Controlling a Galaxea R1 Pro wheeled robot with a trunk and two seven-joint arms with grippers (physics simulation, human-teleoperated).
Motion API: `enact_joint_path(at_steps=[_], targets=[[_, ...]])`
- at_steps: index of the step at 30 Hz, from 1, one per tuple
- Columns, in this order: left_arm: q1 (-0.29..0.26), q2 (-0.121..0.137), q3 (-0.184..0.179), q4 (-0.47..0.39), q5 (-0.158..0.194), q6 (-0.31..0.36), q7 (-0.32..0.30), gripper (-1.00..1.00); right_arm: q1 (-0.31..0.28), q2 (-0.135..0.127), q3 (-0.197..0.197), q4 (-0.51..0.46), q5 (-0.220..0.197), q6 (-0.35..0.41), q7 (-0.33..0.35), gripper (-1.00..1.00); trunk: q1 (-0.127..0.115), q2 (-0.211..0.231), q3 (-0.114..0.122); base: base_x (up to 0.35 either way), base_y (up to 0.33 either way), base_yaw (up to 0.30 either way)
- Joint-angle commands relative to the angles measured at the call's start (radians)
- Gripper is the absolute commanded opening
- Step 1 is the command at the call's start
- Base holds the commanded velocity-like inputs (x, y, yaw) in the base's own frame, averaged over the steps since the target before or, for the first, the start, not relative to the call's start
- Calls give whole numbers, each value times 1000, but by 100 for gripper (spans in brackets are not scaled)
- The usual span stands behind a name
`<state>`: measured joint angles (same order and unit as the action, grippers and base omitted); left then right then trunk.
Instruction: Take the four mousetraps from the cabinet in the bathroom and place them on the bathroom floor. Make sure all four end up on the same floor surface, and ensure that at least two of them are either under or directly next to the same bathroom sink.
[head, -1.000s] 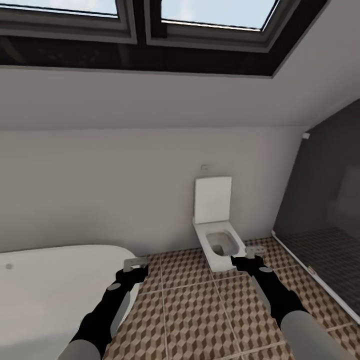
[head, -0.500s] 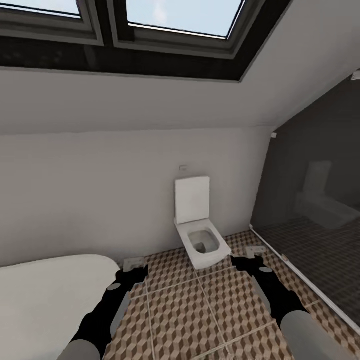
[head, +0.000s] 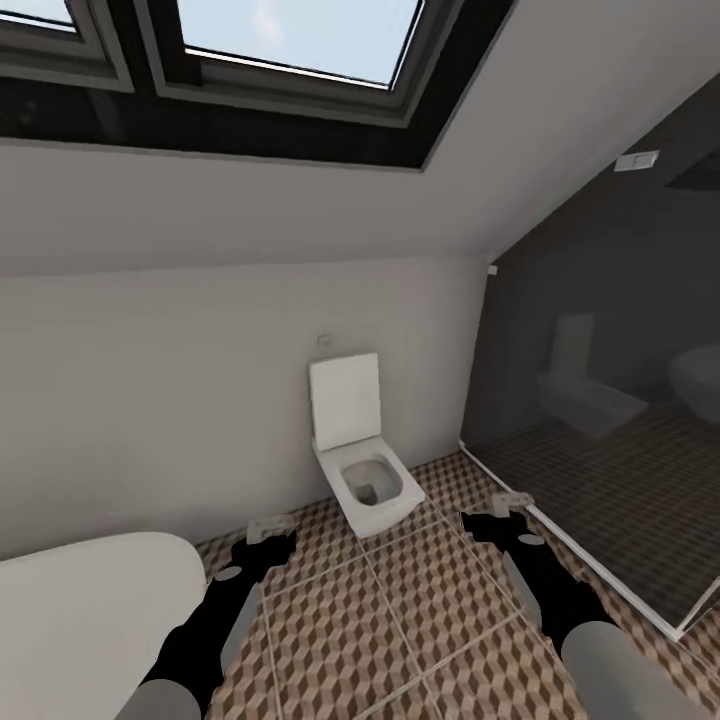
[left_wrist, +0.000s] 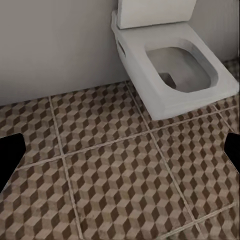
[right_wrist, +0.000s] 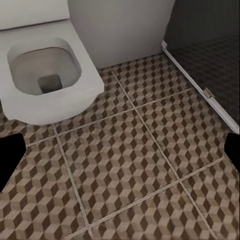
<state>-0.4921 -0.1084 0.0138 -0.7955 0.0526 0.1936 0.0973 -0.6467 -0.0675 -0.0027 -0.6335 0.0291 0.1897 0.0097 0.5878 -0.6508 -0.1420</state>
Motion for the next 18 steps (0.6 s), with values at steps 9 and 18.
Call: enact_joint_path(at_steps=[9,18], targets=[[0,0,1,-2,6,6,2,100,-1,0,0,-2,3,6,1,100,-34,62,27,0,0,-277],[0,0,1,-2,6,6,2,100,-1,0,0,-2,3,6,1,100,-69,125,55,0,0,-277]])
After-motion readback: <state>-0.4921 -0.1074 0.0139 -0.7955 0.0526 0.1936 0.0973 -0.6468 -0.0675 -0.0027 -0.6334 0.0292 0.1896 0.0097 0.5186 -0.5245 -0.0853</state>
